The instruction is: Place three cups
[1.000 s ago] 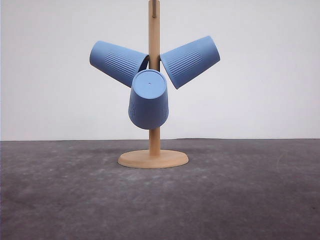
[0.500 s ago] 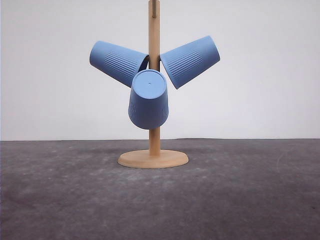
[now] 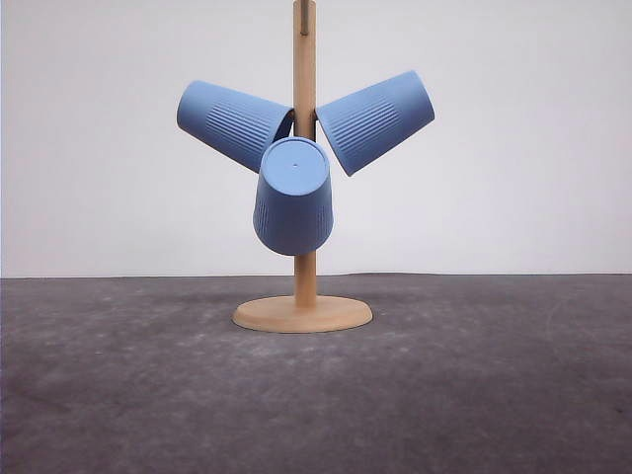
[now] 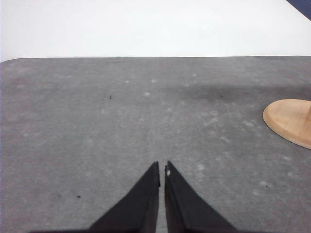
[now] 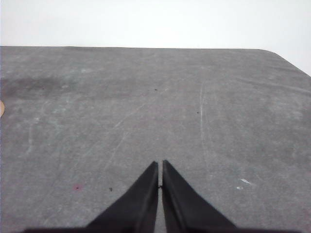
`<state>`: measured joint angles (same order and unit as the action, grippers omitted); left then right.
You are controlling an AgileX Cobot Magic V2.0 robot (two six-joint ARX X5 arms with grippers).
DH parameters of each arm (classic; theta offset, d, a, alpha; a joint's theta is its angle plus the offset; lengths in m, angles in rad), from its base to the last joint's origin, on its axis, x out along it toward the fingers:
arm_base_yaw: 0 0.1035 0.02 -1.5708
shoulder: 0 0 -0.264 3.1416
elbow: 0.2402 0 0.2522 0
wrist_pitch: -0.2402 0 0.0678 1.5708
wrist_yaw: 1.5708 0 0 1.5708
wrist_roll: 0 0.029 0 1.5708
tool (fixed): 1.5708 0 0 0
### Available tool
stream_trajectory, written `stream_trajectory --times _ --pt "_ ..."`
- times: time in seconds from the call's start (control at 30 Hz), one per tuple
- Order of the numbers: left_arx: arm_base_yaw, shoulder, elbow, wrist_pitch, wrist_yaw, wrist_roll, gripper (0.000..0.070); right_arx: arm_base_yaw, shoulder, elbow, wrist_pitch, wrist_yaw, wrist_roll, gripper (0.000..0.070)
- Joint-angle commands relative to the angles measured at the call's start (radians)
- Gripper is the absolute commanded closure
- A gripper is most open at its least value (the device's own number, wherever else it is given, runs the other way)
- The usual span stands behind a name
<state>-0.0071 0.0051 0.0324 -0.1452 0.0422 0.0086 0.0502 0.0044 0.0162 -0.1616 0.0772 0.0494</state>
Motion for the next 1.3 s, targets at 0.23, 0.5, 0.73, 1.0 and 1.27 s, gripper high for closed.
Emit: stream_trajectory --times 0.23,0.5,0.73,1.0,1.27 --pt "0.0 -0.002 -0.019 0.011 -0.002 0.006 0.07 0.0 -0.001 -0.004 0.004 0.002 0.011 0.0693" --pt "0.0 -0.002 -0.019 0.011 -0.002 0.006 0.07 0.0 -0.001 -0.004 0.004 0.002 0.011 0.0693" --pt "0.0 -0.002 -0.019 0.011 -0.002 0.006 0.07 0.0 -0.001 -0.004 0.004 0.002 0.01 0.0693" --pt "0.0 -0.002 -0.019 0.011 -0.002 0.006 0.07 0.0 -0.001 -0.004 0.004 0.002 0.01 0.0693" --pt "0.0 -0.002 -0.019 0.011 -0.002 0.006 0.07 0.0 -0.001 -0.004 0.004 0.002 0.011 0.0693"
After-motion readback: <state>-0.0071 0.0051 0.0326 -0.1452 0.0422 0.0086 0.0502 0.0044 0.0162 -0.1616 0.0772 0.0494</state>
